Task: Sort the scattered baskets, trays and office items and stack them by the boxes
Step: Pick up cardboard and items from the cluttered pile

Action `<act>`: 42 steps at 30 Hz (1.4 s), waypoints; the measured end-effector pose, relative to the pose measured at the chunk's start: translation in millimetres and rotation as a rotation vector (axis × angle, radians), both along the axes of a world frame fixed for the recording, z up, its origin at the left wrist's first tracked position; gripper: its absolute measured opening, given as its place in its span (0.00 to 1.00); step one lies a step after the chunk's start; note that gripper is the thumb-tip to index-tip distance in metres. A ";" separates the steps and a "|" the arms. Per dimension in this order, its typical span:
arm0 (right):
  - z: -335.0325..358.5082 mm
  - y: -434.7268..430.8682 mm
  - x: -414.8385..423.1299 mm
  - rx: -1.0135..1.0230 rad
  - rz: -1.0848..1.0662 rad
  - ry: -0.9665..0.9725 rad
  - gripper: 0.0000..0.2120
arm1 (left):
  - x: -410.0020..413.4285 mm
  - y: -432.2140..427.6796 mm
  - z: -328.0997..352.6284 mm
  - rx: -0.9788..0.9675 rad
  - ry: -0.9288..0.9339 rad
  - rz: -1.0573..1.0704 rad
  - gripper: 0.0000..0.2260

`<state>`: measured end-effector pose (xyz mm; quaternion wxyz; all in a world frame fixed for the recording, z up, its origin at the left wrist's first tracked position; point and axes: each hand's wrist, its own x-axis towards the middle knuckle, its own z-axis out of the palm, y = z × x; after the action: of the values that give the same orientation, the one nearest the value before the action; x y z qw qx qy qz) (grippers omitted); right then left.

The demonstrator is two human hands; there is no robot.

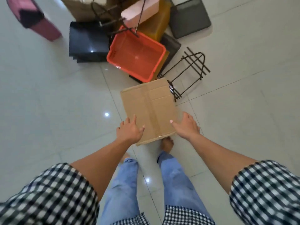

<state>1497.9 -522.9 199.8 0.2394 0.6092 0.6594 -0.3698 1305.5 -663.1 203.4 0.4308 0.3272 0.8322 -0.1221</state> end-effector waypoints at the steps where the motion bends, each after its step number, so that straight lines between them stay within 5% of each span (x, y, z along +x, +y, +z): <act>1: -11.1 6.7 0.9 -0.008 -0.001 0.001 0.40 | 1.2 -1.0 -10.3 -0.002 -0.010 0.030 0.35; 13: -151.5 32.4 -23.3 -0.128 -0.175 0.018 0.40 | -23.4 -25.0 -145.4 0.031 -0.140 0.433 0.36; 24: -233.7 36.3 -20.6 -0.154 -0.391 0.079 0.36 | -7.8 -44.7 -243.4 0.148 -0.415 1.144 0.31; 30: -201.2 19.3 -22.1 -0.171 -0.319 0.145 0.34 | -2.2 -75.8 -213.7 0.201 -0.448 1.239 0.34; 42: -25.3 -40.1 -91.7 -0.117 -0.078 0.335 0.31 | -34.9 -163.1 -35.6 0.455 -0.302 1.306 0.30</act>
<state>1406.3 -562.9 174.5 0.1470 0.5492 0.6434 -0.5127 1270.7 -826.3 167.9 0.4476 -0.1438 0.7942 0.3850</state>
